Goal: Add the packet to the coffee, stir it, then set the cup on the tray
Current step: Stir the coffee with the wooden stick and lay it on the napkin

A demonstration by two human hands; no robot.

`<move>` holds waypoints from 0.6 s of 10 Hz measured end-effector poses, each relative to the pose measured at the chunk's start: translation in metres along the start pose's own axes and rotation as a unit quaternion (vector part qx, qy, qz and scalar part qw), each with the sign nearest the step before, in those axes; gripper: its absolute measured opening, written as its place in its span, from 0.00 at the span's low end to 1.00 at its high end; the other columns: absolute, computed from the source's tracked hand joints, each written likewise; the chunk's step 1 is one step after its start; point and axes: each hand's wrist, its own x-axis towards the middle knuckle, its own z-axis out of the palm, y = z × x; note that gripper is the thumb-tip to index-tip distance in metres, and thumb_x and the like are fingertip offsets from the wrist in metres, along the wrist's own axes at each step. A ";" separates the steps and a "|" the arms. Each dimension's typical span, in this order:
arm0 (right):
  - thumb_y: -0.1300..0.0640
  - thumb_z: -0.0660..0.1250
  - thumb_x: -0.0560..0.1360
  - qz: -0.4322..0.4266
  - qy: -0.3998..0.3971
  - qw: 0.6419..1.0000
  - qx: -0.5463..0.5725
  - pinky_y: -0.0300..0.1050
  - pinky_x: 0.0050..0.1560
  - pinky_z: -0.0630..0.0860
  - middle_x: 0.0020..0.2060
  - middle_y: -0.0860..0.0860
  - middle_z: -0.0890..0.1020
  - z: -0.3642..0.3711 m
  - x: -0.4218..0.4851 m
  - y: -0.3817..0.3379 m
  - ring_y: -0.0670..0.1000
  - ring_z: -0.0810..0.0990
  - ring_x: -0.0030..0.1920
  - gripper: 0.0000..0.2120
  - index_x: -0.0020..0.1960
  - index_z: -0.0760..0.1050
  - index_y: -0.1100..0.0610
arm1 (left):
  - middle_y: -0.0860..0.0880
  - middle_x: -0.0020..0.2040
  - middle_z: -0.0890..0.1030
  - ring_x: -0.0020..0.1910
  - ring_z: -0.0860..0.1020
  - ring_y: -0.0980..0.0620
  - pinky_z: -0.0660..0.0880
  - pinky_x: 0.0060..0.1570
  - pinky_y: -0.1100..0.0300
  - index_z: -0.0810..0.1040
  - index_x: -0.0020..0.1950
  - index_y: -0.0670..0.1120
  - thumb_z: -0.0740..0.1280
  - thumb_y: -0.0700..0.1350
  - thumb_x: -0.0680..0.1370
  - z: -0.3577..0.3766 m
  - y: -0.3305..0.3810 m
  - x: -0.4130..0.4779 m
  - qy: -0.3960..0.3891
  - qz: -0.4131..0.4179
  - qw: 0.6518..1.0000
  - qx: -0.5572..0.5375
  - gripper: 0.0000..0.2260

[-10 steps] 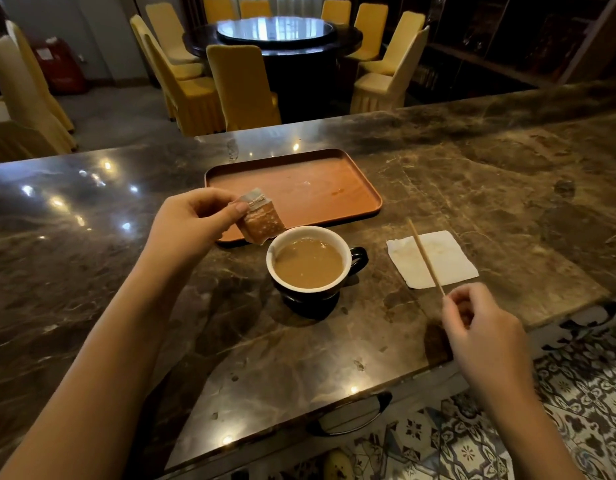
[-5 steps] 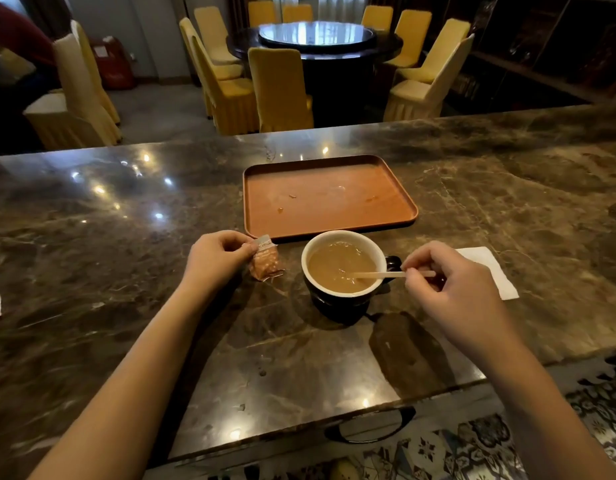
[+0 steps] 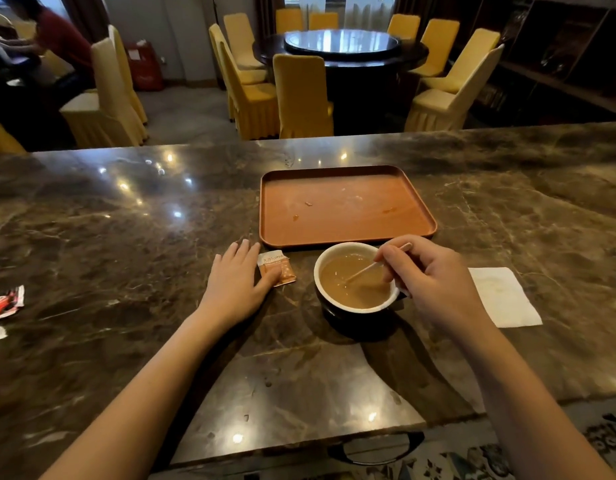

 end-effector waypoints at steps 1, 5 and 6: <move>0.55 0.61 0.77 0.009 -0.002 1.000 0.010 0.32 0.31 0.73 0.29 0.51 0.81 -0.006 0.000 0.002 0.45 0.78 0.32 0.10 0.40 0.79 0.52 | 0.44 0.77 0.50 0.76 0.47 0.46 0.45 0.73 0.48 0.51 0.75 0.46 0.48 0.62 0.76 0.006 -0.001 -0.004 -0.010 0.003 0.999 0.035 0.32; 0.57 0.61 0.77 -0.030 0.061 0.997 -0.026 0.34 0.33 0.76 0.29 0.48 0.81 0.001 0.001 0.011 0.46 0.80 0.32 0.09 0.43 0.78 0.55 | 0.47 0.77 0.48 0.76 0.45 0.49 0.43 0.73 0.50 0.49 0.75 0.48 0.45 0.64 0.76 0.011 -0.001 -0.005 0.007 -0.002 0.998 0.056 0.32; 0.57 0.61 0.77 -0.016 0.033 0.999 0.019 0.32 0.32 0.74 0.32 0.49 0.82 0.004 -0.003 0.009 0.45 0.79 0.30 0.09 0.42 0.79 0.54 | 0.46 0.77 0.49 0.76 0.46 0.49 0.43 0.73 0.49 0.49 0.75 0.48 0.45 0.64 0.76 0.011 -0.001 -0.005 0.009 -0.002 0.998 0.060 0.32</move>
